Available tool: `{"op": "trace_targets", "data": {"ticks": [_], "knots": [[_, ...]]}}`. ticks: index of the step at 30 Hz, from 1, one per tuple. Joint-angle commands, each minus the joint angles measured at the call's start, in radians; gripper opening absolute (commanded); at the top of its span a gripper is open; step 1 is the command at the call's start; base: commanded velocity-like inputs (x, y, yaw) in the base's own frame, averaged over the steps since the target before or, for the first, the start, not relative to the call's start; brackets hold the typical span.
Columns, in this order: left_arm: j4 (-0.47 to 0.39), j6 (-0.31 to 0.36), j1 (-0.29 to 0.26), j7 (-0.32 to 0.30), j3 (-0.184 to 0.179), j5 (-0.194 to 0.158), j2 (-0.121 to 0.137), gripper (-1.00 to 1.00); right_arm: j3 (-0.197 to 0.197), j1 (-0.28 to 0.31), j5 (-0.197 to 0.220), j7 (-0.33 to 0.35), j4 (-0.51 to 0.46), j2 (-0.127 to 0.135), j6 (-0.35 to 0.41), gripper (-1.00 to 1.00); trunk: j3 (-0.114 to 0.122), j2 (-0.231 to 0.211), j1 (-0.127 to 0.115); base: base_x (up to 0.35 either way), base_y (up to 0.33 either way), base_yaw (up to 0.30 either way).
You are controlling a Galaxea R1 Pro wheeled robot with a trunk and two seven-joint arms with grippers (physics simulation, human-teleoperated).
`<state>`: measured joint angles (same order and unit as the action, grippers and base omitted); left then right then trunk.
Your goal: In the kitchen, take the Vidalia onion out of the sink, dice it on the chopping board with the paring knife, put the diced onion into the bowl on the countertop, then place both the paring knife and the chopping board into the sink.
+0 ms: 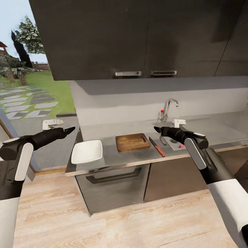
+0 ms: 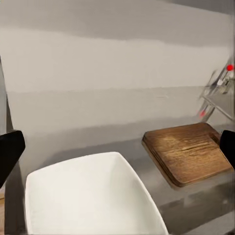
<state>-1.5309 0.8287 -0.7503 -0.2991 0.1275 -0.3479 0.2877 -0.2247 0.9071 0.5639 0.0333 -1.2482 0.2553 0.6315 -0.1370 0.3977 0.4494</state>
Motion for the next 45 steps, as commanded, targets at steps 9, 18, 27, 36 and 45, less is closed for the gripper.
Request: {"op": "trace_targets", "data": {"ticks": [9, 18, 27, 36, 45], "knots": [[0.000, 0.006, -0.001, -0.005, 0.000, 0.001, -0.012, 1.00, -0.002, 0.001, -0.002, 0.002, -0.001, 0.001, 0.004, 1.00, -0.002, 0.002, 0.001, -0.015, -0.284, 0.000], [0.011, 0.009, -0.001, -0.005, 0.001, 0.001, -0.020, 1.00, -0.003, 0.001, -0.003, 0.003, 0.001, -0.001, 0.004, 1.00, -0.002, 0.002, 0.001, 0.019, -0.310, 0.000], [0.016, 0.009, -0.001, -0.005, -0.002, 0.002, -0.022, 1.00, -0.058, 0.001, -0.003, -0.008, 0.039, -0.009, 0.004, 1.00, -0.002, 0.002, 0.001, 0.096, -0.293, 0.000], [0.008, 0.002, -0.001, 0.027, -0.097, 0.003, -0.038, 1.00, -0.105, 0.006, -0.003, -0.262, 0.267, -0.145, 0.002, 1.00, -0.002, 0.002, 0.001, 0.016, -0.134, 0.000], [-0.050, -0.152, 0.014, 0.251, -0.116, 0.002, -0.043, 1.00, -0.106, 0.007, 0.000, -0.288, 0.287, -0.166, 0.001, 1.00, -0.002, 0.002, 0.001, 0.001, -0.012, 0.000]]}}
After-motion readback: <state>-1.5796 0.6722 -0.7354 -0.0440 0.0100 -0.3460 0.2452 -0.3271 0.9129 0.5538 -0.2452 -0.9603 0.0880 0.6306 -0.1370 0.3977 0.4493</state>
